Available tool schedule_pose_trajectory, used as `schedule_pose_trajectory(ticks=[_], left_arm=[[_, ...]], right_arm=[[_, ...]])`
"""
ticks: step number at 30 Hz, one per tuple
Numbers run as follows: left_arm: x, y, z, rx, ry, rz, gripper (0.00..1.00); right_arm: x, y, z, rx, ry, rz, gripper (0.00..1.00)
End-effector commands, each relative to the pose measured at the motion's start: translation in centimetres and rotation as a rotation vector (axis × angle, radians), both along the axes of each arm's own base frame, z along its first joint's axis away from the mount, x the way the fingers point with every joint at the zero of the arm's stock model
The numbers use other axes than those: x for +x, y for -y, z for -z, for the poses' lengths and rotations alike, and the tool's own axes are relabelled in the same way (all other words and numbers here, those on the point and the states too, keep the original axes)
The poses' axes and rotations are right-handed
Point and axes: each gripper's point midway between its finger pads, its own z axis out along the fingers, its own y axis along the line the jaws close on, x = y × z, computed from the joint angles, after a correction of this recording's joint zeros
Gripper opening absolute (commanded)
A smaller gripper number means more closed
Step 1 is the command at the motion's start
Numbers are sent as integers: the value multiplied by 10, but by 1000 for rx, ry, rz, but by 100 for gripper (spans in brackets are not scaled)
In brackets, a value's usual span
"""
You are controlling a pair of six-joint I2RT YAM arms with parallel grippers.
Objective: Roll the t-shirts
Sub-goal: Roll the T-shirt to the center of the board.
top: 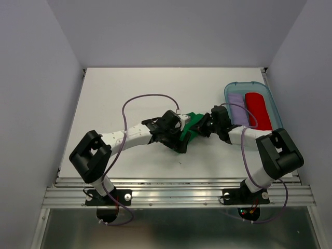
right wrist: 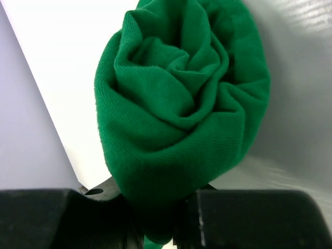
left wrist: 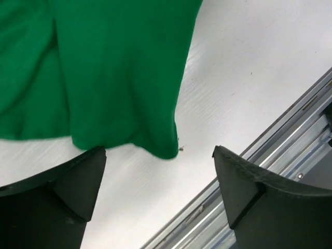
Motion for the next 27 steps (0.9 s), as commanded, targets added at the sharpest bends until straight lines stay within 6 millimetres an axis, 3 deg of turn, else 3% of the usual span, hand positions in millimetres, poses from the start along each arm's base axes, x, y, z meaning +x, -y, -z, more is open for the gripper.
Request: schedule_pose_trajectory(ticks=[1, 8, 27], left_arm=[[11, -8, -41, 52, 149, -48, 99], [11, 4, -51, 185, 312, -84, 99], [26, 11, -21, 513, 654, -141, 94]], right_arm=[[11, -3, -13, -22, 29, 1, 1], [11, -5, -14, -28, -19, -5, 1], [16, -10, -28, -11, -12, -10, 1]])
